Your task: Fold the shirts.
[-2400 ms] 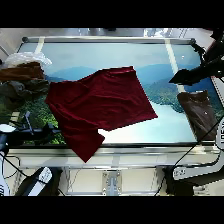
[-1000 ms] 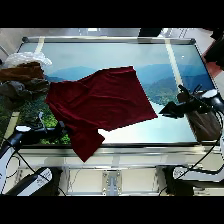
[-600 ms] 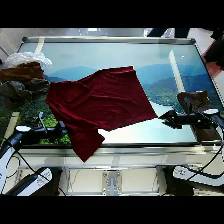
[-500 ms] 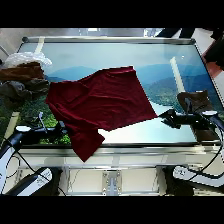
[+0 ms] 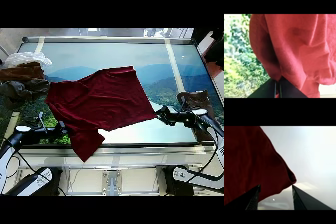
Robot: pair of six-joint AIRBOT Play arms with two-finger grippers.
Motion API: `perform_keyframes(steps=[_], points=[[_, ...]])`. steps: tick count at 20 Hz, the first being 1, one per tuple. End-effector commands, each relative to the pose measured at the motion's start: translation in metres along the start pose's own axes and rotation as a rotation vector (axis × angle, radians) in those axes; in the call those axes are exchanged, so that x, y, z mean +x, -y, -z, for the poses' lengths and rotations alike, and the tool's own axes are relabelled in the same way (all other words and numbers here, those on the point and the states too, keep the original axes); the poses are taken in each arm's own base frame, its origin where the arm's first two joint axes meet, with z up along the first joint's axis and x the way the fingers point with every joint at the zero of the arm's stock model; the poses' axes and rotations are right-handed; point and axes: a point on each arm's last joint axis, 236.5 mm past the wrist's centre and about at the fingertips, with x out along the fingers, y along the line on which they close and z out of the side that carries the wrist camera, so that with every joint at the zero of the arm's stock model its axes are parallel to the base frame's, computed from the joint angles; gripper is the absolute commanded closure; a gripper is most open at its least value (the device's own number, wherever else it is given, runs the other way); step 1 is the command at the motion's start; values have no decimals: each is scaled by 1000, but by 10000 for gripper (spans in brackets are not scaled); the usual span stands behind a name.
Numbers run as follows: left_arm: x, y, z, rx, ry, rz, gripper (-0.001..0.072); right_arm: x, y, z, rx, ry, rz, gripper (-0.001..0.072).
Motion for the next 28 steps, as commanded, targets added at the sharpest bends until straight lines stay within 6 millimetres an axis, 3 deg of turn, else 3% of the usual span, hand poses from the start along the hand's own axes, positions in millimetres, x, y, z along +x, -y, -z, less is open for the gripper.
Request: perform_keyframes(steps=[1,7,10,13,15,18,20,22,24,26,28], points=[[0,0,0,1,0,0,693,4,2,0,71,0,9,290],[0,0,0,0,0,0,694,34,-9,9,53,-13,17,303],[0,0,-1,2,1,1,694,30,-30,-13,29,44,-20,698],[-12,15,-14,46,39,20,694,9,-69,-47,-66,112,-72,700],[-39,49,-32,157,92,65,695,-18,-109,-61,-238,135,-115,701],[-122,132,-59,420,288,138,695,-94,-172,-60,-544,193,-105,701],[-204,194,-65,610,524,154,695,-169,-215,-49,-730,320,-60,701],[-301,246,-54,731,807,156,695,-261,-263,-25,-889,532,-28,702],[-389,277,-32,788,1078,107,695,-351,-306,14,-1010,775,-31,703],[-447,299,-6,841,1257,39,696,-419,-338,57,-1105,967,-59,704],[-484,321,14,891,1361,9,696,-464,-360,86,-1162,1093,-88,704]])
